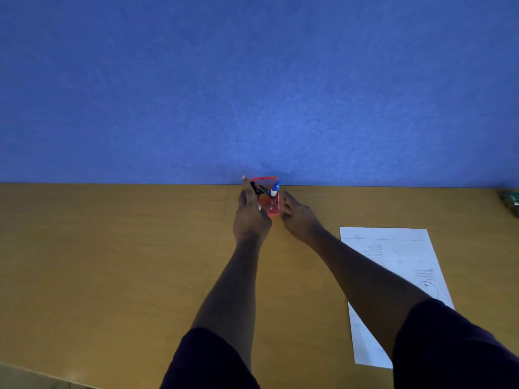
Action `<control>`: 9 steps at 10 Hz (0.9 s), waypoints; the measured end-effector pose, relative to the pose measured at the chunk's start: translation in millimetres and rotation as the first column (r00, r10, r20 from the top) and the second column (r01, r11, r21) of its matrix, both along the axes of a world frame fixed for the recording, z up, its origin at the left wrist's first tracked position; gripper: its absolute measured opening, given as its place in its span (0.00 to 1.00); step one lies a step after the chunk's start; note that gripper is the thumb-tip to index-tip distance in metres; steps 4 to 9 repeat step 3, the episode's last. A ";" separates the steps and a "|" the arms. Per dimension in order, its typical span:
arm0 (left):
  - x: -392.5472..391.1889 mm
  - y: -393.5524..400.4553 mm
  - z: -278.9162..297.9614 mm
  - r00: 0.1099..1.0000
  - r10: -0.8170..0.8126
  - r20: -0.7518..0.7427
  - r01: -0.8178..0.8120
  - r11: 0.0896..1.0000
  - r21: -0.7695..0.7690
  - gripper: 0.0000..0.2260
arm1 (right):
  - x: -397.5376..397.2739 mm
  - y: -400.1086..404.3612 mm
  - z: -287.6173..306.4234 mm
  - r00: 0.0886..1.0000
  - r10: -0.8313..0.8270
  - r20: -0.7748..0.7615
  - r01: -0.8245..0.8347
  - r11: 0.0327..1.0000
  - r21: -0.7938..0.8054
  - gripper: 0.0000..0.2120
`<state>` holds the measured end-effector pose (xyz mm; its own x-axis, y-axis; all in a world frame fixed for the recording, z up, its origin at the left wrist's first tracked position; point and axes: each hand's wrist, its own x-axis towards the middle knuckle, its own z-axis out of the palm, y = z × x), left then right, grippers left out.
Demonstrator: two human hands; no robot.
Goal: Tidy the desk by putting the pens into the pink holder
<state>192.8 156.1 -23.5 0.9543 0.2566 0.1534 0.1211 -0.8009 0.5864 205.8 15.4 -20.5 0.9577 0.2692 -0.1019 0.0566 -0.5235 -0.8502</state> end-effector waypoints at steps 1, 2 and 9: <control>-9.0 -6.4 -1.1 0.999 0.044 0.009 -0.044 0.998 0.041 0.40 | -14.4 -15.1 -2.3 0.993 0.000 0.116 0.017 0.989 -0.146 0.28; -21.7 -14.4 1.2 0.995 0.091 0.035 -0.095 0.990 0.109 0.39 | -30.2 -36.1 -10.7 0.970 0.032 0.241 0.051 0.942 -0.332 0.27; -47.2 -29.3 -1.5 0.993 0.072 0.092 -0.088 0.978 0.189 0.39 | -47.4 -64.9 -17.5 0.899 0.048 0.434 0.150 0.900 -0.409 0.23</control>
